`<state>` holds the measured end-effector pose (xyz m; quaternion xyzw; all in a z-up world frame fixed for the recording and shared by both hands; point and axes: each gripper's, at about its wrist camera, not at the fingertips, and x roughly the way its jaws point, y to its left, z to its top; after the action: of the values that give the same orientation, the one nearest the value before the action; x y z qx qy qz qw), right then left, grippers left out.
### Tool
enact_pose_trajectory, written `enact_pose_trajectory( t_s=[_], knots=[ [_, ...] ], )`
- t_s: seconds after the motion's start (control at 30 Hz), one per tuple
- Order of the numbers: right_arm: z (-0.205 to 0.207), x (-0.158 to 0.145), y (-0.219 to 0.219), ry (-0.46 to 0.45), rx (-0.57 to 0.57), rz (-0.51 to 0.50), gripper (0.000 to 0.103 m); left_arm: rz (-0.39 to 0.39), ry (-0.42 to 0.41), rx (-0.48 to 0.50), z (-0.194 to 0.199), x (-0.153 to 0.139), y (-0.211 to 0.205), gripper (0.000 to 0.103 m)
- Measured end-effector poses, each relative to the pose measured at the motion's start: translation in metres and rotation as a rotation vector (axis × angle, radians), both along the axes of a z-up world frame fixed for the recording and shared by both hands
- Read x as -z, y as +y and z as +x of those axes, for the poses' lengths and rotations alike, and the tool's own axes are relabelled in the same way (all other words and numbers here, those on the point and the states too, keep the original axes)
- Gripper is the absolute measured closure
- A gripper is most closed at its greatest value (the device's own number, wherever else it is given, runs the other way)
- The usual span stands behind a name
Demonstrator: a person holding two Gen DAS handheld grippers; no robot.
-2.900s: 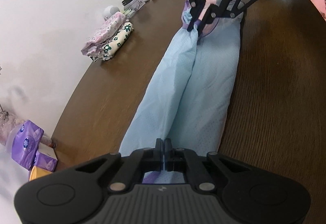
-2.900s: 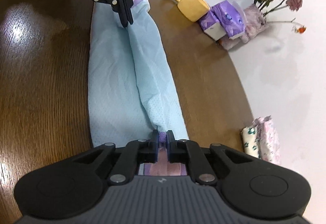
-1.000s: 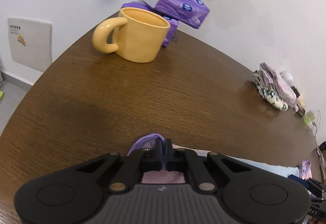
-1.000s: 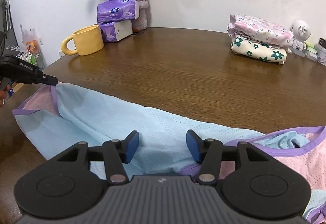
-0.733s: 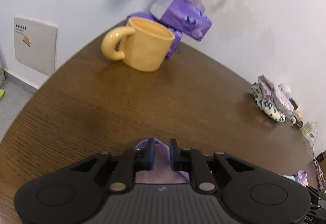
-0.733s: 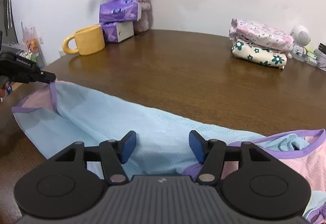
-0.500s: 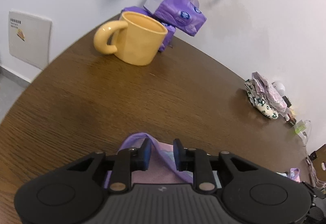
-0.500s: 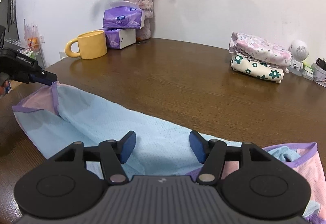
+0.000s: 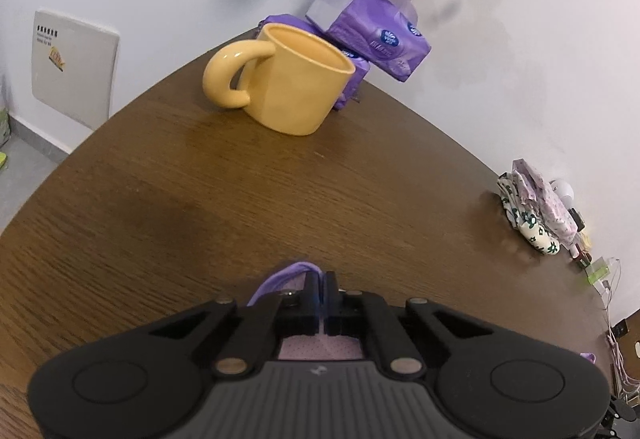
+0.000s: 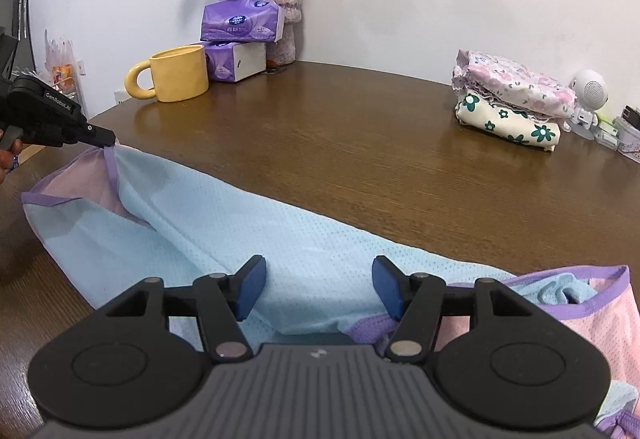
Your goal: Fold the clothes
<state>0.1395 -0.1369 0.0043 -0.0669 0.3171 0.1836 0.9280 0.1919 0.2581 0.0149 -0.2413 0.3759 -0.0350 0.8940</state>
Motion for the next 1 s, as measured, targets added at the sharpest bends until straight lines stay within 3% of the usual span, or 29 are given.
enact_pose_trajectory(
  t_s=[0.17, 0.3, 0.4, 0.5, 0.57, 0.73, 1.0],
  knots=[
    [-0.001, -0.001, 0.0, -0.01, 0.001, -0.004, 0.041, -0.011, -0.012, -0.003, -0.003, -0.003, 0.001, 0.093],
    [-0.007, -0.009, -0.004, -0.048, 0.011, -0.002, 0.041, 0.043, -0.059, -0.02, -0.019, -0.016, -0.002, 0.078],
    [-0.012, -0.015, -0.008, -0.074, 0.013, -0.006, 0.041, 0.102, -0.114, -0.003, -0.033, -0.028, -0.015, 0.078],
    [-0.015, -0.017, -0.006, -0.074, -0.009, -0.007, 0.045, 0.125, -0.157, 0.124, -0.042, -0.036, -0.042, 0.078],
    [-0.018, -0.017, -0.002, -0.069, -0.036, -0.011, 0.059, 0.121, -0.162, 0.234, -0.044, -0.036, -0.066, 0.078],
    [-0.026, -0.012, 0.008, -0.063, -0.068, -0.035, 0.064, 0.147, -0.139, 0.449, -0.043, -0.022, -0.123, 0.078],
    [-0.035, -0.006, -0.003, -0.037, -0.037, -0.04, 0.068, 0.225, -0.111, 0.467, -0.037, -0.004, -0.145, 0.079]
  ],
)
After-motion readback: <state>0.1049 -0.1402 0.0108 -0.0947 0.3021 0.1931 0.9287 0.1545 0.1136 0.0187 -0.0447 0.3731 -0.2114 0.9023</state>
